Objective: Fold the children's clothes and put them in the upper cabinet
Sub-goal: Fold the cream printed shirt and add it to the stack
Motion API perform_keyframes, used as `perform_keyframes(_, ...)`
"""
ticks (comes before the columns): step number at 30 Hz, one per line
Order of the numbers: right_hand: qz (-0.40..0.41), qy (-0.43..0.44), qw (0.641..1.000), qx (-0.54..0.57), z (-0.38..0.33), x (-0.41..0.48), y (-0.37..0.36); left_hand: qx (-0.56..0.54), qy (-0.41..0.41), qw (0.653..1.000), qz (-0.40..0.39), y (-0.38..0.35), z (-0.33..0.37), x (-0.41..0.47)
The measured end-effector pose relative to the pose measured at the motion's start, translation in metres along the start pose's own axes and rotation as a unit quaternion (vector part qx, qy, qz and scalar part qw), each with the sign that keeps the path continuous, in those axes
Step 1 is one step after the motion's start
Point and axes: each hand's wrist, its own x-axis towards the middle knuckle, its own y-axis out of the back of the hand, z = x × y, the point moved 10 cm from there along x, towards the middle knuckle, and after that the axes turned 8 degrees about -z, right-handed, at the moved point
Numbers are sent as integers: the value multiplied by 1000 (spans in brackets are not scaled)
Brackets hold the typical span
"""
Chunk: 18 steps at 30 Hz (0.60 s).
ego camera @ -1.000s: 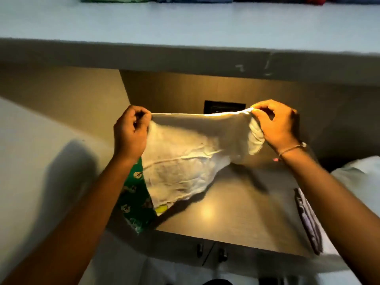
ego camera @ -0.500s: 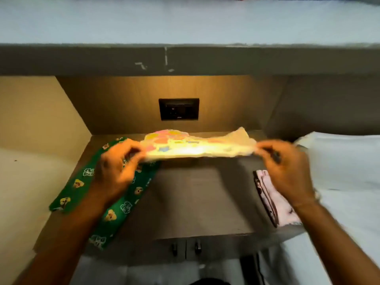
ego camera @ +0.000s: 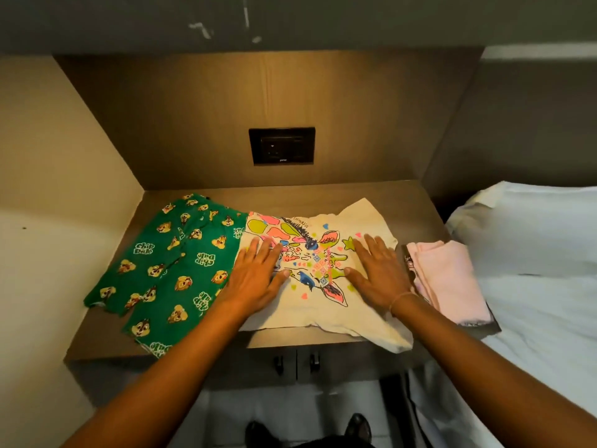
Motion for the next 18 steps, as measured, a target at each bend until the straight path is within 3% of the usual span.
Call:
perform_keyframes(6,10,-1,998,-59,16,13,-17,13,25,999,19,-20,-16,1)
perform_keyframes(9,30,25,999,-18,4,-11,-7,-26,-35,998,43,-4,-4,-13)
perform_keyframes(12,91,106,989,55,-10,-71,5,-21,-110,991,77,8,1,-56)
perform_keyframes(15,92,164,982,21,-14,-123,-10,18,-152,987,53,-8,-4,-99)
perform_keyframes(18,52,158,985,-49,-9,-136,-34,49,-161,985,32,-24,-5,-113)
